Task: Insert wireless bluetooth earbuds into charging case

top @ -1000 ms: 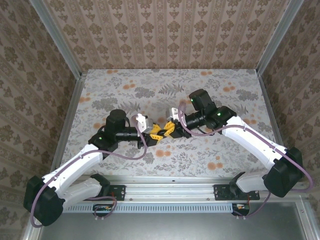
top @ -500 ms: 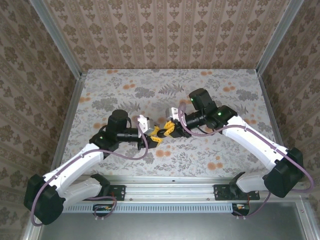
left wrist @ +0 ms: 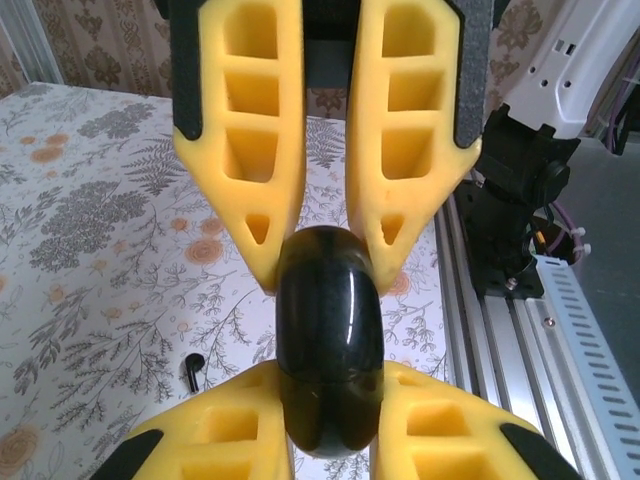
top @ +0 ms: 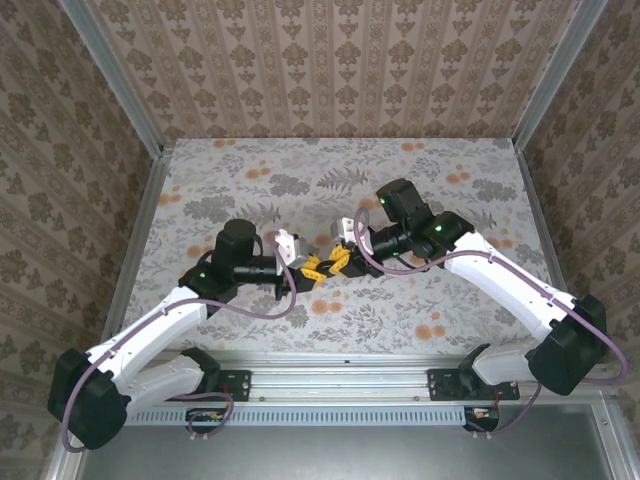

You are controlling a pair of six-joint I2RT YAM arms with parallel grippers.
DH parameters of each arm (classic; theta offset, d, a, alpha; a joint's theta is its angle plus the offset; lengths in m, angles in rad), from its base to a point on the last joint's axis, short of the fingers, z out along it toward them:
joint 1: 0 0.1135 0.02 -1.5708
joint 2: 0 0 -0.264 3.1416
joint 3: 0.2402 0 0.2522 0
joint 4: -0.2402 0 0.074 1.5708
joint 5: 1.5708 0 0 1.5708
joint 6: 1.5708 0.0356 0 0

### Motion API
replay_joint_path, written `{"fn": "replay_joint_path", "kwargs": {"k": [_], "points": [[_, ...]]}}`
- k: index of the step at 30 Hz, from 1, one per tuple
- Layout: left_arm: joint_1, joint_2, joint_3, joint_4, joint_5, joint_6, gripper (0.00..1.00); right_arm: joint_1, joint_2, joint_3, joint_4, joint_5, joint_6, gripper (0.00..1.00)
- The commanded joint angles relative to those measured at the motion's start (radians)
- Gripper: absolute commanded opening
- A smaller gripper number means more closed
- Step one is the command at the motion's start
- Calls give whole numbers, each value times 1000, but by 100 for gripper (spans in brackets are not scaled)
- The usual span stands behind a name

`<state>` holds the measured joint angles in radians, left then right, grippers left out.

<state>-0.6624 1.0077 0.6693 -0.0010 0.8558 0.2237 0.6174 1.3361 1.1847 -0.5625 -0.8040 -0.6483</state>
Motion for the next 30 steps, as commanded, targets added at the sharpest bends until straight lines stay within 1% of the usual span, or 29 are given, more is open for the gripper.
{"fn": "replay_joint_path", "kwargs": {"k": [1,3,4,8,13,17,22,25,27,30], "points": [[-8,-13,31,18,28,-2,14,12,-24,17,10,15,17,28],[-9,-14,29,18,31,-1,13,7,-30,7,23,31,46,34],[-9,-14,29,17,33,-1,13,2,-35,2,57,37,61,36],[-9,-25,27,19,36,1,12,-17,-49,-12,87,67,96,40],[-11,-36,21,22,33,-1,11,-35,-59,-14,104,140,129,40],[-12,-44,17,25,33,-5,10,-58,-56,-19,131,159,165,42],[-13,-62,-4,58,25,-31,10,-61,-40,-14,131,169,196,42],[-12,-70,-20,73,-13,-56,10,-65,-52,-16,142,175,224,43],[-10,-76,-40,87,-58,-84,10,-71,-59,-17,150,187,256,46],[-3,-90,-74,116,-144,-151,10,-71,-61,-6,149,237,325,49]]}}
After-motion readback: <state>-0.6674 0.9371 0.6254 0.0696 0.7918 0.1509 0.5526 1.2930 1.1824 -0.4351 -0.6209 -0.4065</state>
